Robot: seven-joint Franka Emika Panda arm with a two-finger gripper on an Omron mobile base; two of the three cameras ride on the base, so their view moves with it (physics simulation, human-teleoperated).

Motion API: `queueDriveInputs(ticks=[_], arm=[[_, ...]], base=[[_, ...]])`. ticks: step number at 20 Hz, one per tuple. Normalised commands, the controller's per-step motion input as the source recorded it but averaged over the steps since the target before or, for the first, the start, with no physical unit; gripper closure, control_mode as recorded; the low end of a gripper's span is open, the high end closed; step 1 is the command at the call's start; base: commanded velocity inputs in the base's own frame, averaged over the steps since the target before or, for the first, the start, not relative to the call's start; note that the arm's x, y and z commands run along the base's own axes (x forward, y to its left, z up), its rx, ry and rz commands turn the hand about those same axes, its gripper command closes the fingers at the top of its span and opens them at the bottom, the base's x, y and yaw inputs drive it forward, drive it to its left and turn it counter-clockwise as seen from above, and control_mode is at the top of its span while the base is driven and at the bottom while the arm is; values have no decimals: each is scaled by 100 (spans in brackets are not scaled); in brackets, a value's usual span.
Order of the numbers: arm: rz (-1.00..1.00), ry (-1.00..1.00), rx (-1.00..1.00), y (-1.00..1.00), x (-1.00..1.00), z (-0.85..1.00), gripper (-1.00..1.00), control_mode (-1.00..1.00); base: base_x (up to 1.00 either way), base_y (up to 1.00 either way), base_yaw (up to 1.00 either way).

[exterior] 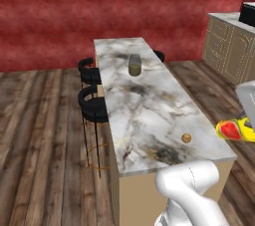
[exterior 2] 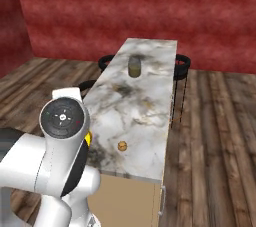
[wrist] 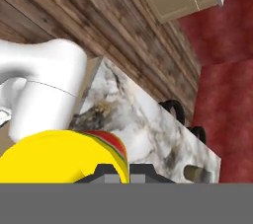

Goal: Open the cabinet directly in front. Then move the beer and the cup to the dining counter with the jar on it.

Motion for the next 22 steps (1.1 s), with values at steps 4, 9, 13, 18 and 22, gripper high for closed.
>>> queueDriveInputs(ticks=[4,9,13,18,22], arm=[[10,18,-20,0,40,-24,100,-100],[12,8,-19,0,53,-18,100,-100],[19,0,-10,-10,33,-27,100,-100],[23,0,0,-4,28,-38,100,-100],[21,2,0,0,28,-42,100,-100]], base=[[0,0,0],[0,0,0],[0,0,0],[0,0,0],[0,0,0]])
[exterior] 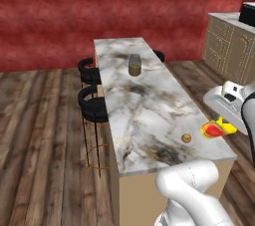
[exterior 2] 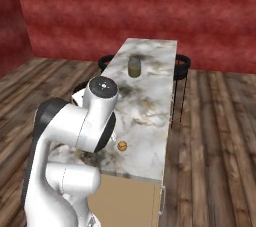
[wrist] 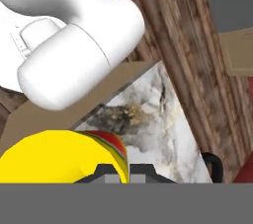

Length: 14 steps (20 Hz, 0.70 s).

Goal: Open the cabinet directly in front. Then move the beer and the cup to the dining counter with the jar on it.

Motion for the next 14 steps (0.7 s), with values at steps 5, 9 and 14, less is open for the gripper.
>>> queueDriveInputs(ticks=[5,9,14], arm=[[14,10,-1,0,34,-25,100,-100],[8,15,-7,0,39,-15,100,-100],[9,10,-10,0,44,-13,100,-100]], base=[[0,0,0],[0,0,0],[0,0,0]])
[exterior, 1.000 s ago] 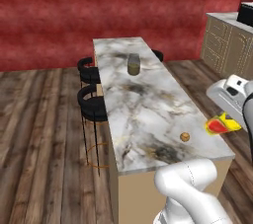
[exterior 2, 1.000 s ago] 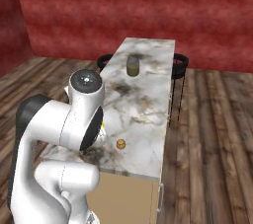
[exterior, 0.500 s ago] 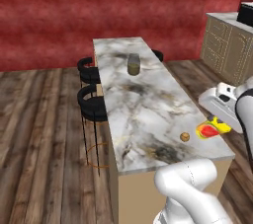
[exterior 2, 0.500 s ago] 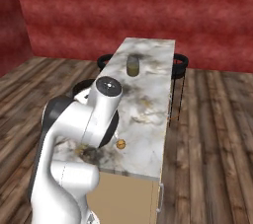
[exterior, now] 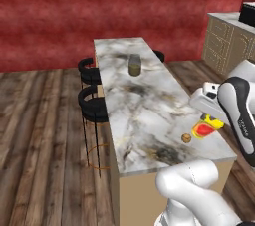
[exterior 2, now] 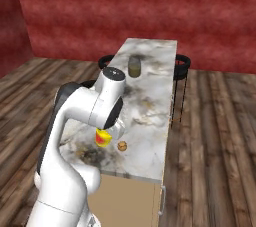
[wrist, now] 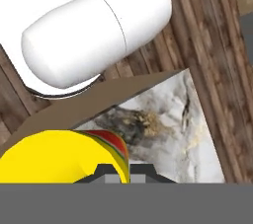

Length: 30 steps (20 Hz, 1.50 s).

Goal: Open the cabinet directly in front. Then move the beer and the cup to the dining counter with the jar on it.

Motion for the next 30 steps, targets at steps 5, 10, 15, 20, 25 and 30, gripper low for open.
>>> queueDriveInputs(ticks=[5,10,15,20,25,30], arm=[[10,4,-8,0,46,-30,100,-100],[10,0,-1,0,37,-37,100,-100],[7,0,-1,7,24,-22,100,-100],[2,0,-5,12,17,-15,100,-100],[0,1,-8,15,21,-19,100,-100],[0,2,-9,16,30,-26,100,-100]], base=[[0,0,0],[0,0,0],[0,0,0],[0,0,0],[0,0,0],[0,0,0]])
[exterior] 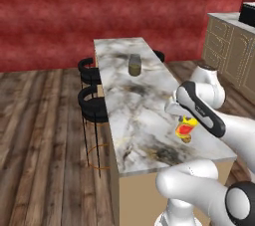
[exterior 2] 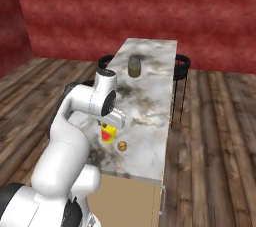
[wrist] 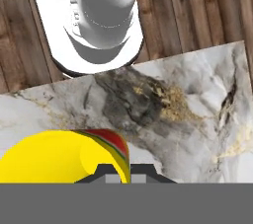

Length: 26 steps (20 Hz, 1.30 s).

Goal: Open the cabinet directly in front. Then move the beer and the cup to the dining counter with the jar on it.

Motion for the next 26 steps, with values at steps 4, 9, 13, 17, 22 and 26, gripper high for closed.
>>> queueDriveInputs(ticks=[4,9,13,17,22,26], arm=[[0,1,-7,13,31,-27,100,-100],[0,0,-3,2,27,-23,100,-100],[0,0,-1,0,28,-24,100,-100],[0,0,-1,0,27,-27,100,-100],[0,0,-2,0,24,-30,100,-100],[0,0,-3,5,25,-31,100,-100]], base=[[0,0,0],[0,0,0],[0,0,0],[0,0,0],[0,0,0],[0,0,0]])
